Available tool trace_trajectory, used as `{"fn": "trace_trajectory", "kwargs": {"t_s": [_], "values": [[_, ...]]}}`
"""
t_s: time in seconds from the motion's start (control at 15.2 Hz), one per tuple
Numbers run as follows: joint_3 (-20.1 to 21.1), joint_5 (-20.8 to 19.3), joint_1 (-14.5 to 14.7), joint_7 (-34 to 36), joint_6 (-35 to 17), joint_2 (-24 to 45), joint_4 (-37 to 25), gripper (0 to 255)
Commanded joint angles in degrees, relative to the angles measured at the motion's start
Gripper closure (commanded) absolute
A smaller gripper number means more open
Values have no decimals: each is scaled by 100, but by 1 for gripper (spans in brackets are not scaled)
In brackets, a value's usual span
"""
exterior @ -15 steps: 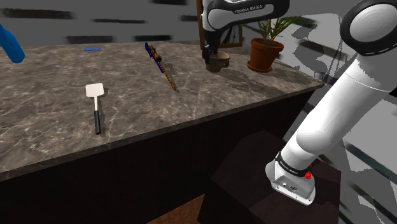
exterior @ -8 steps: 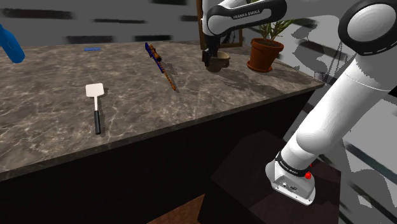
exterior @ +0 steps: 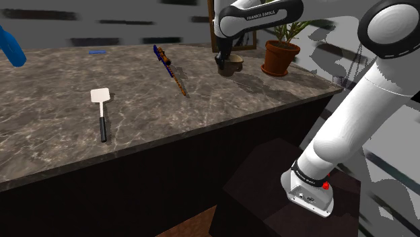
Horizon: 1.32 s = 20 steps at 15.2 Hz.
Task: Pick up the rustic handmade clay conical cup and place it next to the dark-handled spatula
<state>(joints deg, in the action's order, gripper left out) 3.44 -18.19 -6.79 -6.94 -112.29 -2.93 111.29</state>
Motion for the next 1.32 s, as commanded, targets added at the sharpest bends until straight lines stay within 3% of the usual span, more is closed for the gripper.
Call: {"fn": "trace_trajectory", "kwargs": {"t_s": [0.0, 0.26, 1.25], "values": [[0, 1, 0, 0, 1, 1, 1, 255], [0, 1, 0, 0, -1, 1, 2, 255], [27, 105, 24, -309, 1095, -20, -1111, 255]]}}
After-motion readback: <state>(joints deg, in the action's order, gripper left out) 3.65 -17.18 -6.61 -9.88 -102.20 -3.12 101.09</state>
